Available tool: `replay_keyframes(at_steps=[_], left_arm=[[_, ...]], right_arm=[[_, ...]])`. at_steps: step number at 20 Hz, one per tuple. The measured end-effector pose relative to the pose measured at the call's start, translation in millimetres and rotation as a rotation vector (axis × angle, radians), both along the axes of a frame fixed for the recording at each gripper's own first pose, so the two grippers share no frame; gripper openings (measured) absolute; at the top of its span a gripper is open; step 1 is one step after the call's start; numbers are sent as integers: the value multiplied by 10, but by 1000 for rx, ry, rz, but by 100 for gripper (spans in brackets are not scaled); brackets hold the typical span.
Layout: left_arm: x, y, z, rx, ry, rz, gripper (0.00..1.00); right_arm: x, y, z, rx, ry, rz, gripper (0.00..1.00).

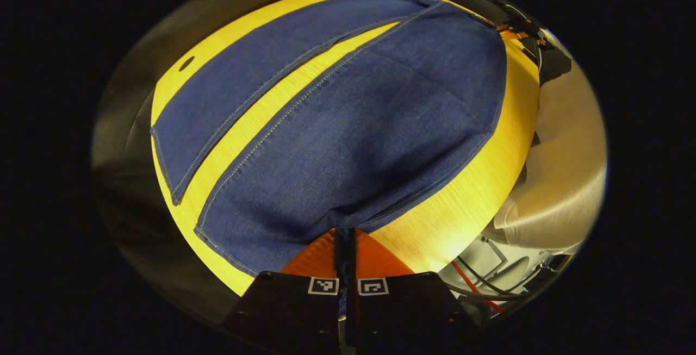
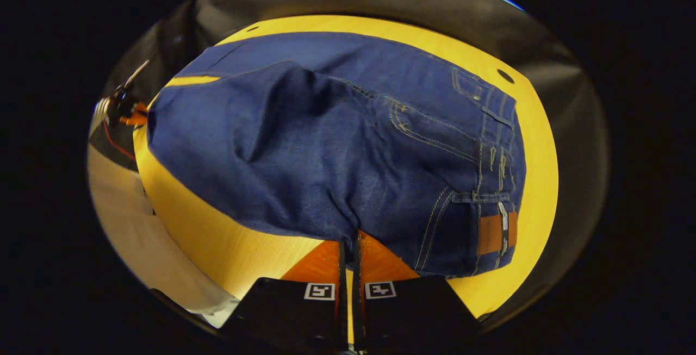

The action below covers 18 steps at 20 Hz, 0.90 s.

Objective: Grasp the waist and the cuffs of the jeans and fold them to make the two legs overlap; first hold the waist and fold one-third of the jeans toward the cuffs, then hold the cuffs and fold the remaining one-third in the same direction to finish folding.

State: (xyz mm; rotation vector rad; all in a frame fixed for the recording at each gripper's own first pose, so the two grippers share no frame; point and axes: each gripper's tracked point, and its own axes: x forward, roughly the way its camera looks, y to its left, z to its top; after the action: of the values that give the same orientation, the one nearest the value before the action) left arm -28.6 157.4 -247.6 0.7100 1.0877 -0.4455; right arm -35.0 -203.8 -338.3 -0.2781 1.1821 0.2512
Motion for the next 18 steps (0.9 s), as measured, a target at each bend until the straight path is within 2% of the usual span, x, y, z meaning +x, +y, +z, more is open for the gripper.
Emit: replay_keyframes(at_steps=[2, 3, 5, 6, 11, 12, 14, 18], left_arm=[[6, 18, -3, -44, -72, 71, 0], [10, 9, 11, -59, -101, 108, 0], [37, 38, 28, -90, -147, 197, 0], [67, 37, 59, -111, -180, 244, 0], [314, -46, 346, -181, -397, 388, 0], [339, -64, 410, -199, -425, 410, 0], [398, -92, 595, -233, -478, 442, 0], [428, -86, 616, -252, -560, 449, 0]], right_arm=[[-47, 23, 23, -33, -13, -43, 10], [-70, 36, 16, -51, -15, -77, 3], [-57, 24, 32, -76, -19, -130, 6], [-82, 29, 75, -74, -20, -167, 3], [178, 73, 520, -76, -163, -282, 3], [282, 95, 676, -70, -204, -299, 0], [529, 127, 998, -49, -294, -323, 3], [1073, 218, 1390, -29, -371, -317, 2]])
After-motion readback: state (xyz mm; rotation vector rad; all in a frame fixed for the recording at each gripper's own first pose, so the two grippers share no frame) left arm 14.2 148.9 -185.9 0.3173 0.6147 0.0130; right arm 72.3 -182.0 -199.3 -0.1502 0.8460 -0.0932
